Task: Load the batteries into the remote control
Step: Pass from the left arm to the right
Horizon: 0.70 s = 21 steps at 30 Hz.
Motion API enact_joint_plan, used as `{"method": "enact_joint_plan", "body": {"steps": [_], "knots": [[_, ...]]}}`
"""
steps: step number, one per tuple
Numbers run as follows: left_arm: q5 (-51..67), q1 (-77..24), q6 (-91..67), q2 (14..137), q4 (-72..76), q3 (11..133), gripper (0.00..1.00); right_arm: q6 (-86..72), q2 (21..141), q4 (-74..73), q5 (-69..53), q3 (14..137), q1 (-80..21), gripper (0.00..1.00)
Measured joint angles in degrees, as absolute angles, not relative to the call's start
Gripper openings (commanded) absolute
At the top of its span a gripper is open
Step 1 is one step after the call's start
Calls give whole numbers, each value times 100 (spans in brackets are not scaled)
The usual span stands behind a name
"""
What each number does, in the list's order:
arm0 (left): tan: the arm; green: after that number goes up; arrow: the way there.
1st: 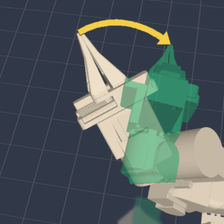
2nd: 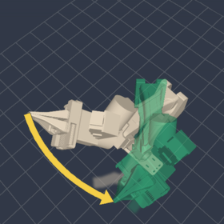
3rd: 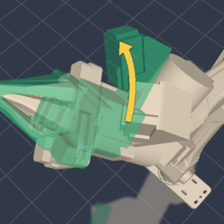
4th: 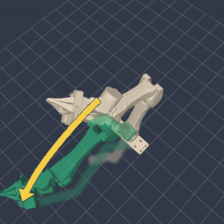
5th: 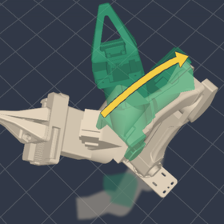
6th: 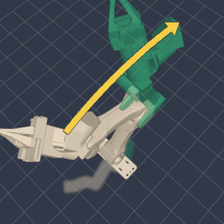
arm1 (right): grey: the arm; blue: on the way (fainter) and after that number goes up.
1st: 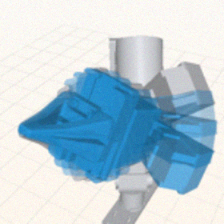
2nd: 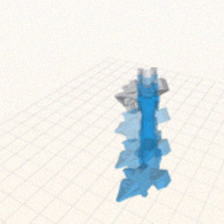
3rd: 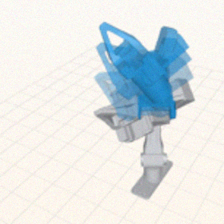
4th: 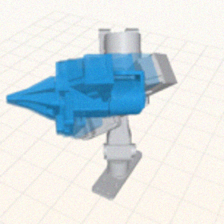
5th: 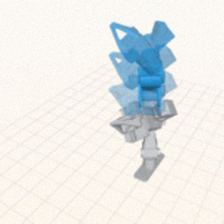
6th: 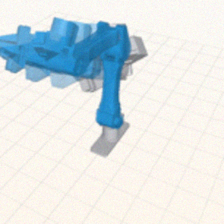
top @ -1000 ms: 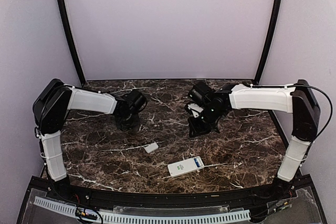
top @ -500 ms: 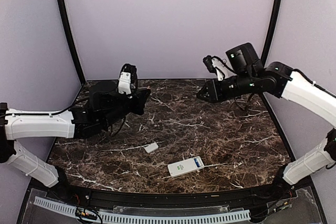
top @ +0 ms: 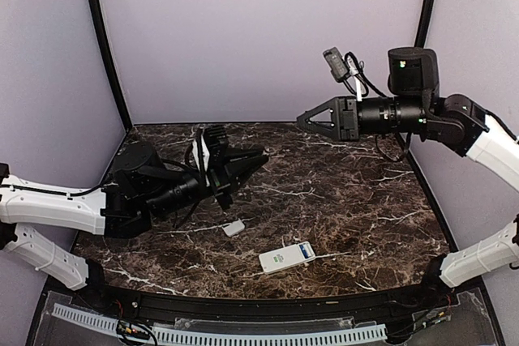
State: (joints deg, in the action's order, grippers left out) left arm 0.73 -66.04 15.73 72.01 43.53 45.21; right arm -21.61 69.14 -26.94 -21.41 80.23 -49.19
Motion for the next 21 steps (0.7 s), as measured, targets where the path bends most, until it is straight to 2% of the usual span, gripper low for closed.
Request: {"method": "enact_joint_plan", "body": {"steps": [5, 13, 21], "knots": [[132, -6871, 2034, 7360, 4591, 4512, 0, -2095, 6914, -2515, -2329, 8020, -5223, 30], [-342, -6890, 1778, 7581, 4801, 4508, 0, -2128, 6914, -2482, -2224, 7811, -5317, 42], [-989, -6890, 958, 7870, 4836, 4292, 0, -2185, 6987, -2797, -1846, 7625, -5321, 43]]}}
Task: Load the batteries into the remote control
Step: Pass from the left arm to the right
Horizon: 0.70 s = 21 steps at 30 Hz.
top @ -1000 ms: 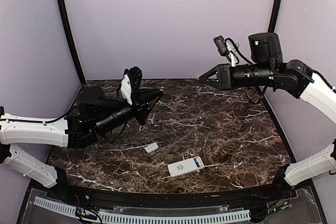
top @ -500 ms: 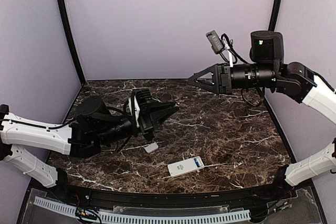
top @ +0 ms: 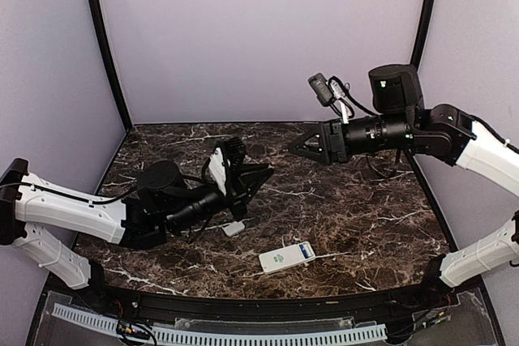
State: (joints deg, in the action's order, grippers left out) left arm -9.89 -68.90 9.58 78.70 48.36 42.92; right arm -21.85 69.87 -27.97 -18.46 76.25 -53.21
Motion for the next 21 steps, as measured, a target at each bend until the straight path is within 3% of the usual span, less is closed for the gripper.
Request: {"method": "enact_joint_plan", "body": {"steps": [11, 21], "knots": [[-1365, -6941, 484, 8464, 5317, 4086, 0, -2405, 7387, -3135, -1868, 7363, -5319, 43], [-1439, -6967, 353, 8744, 5645, 4084, 0, -2668, 7603, -2875, -2375, 7126, -5312, 33]]}}
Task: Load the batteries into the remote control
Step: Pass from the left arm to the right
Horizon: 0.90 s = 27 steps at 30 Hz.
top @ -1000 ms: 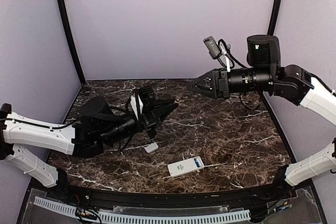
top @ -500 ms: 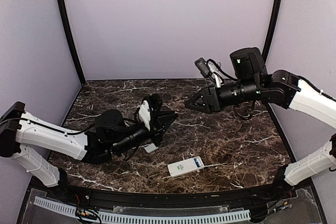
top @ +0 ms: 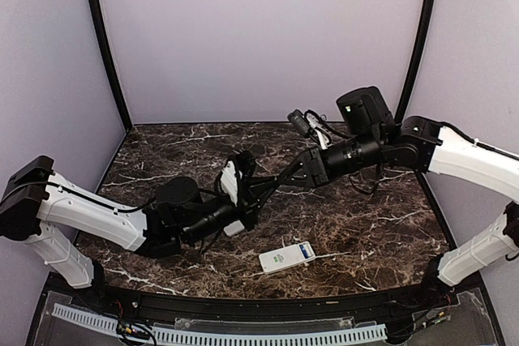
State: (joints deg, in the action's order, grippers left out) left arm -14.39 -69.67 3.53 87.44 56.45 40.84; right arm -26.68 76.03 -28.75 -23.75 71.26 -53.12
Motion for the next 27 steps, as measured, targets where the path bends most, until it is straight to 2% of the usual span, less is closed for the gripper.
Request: {"method": "enact_joint_plan", "body": {"steps": [13, 27], "knots": [[-1452, -6965, 266, 8744, 5680, 4075, 0, -2749, 7846, -2698, -2270, 7155, -5312, 24], [-1444, -6967, 259, 8742, 5655, 4034, 0, -2842, 7898, -2639, -2191, 7179, -5236, 26]]}}
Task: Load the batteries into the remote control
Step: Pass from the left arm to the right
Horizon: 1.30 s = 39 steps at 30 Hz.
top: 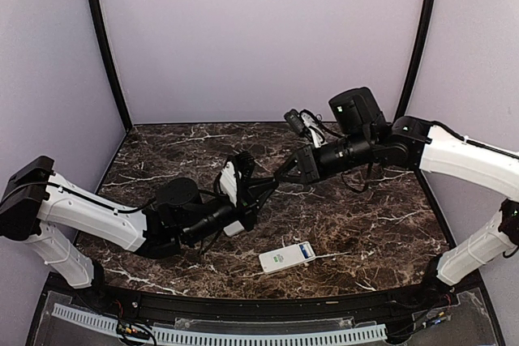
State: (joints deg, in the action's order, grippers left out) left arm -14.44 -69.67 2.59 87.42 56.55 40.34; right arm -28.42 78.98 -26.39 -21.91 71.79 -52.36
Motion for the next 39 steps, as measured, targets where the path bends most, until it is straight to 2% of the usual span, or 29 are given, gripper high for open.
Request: {"method": "enact_joint_plan", "body": {"steps": [10, 14, 22, 25, 32, 33, 35, 37, 39], "knots": [[-1450, -6967, 259, 8742, 5651, 4034, 0, -2974, 7992, -2523, -2158, 7199, -5212, 25], [-1474, -6967, 261, 8742, 5653, 4034, 0, -2998, 8005, -2521, -2211, 7199, -5212, 17], [-1592, -6967, 261, 8742, 5647, 4034, 0, -3109, 8103, -2355, -2416, 7196, -5214, 7], [-1656, -6965, 261, 8744, 5605, 4034, 0, -3133, 8169, -2305, -2418, 7196, -5179, 0], [-1726, -6967, 259, 8744, 5566, 4034, 0, -3162, 8208, -2274, -2423, 7196, -5175, 0], [-1726, -6967, 259, 8744, 5566, 4032, 2, -3164, 8208, -2276, -2421, 7196, -5172, 0], [-1723, -6967, 259, 8744, 5564, 4032, 26, -3164, 8208, -2285, -2416, 7199, -5172, 0], [-1708, -6967, 250, 8744, 5557, 4032, 58, -3170, 8213, -2346, -2418, 7205, -5170, 0], [-1693, -6969, 242, 8742, 5559, 4032, 74, -3168, 8230, -2482, -2416, 7216, -5153, 0]]}}
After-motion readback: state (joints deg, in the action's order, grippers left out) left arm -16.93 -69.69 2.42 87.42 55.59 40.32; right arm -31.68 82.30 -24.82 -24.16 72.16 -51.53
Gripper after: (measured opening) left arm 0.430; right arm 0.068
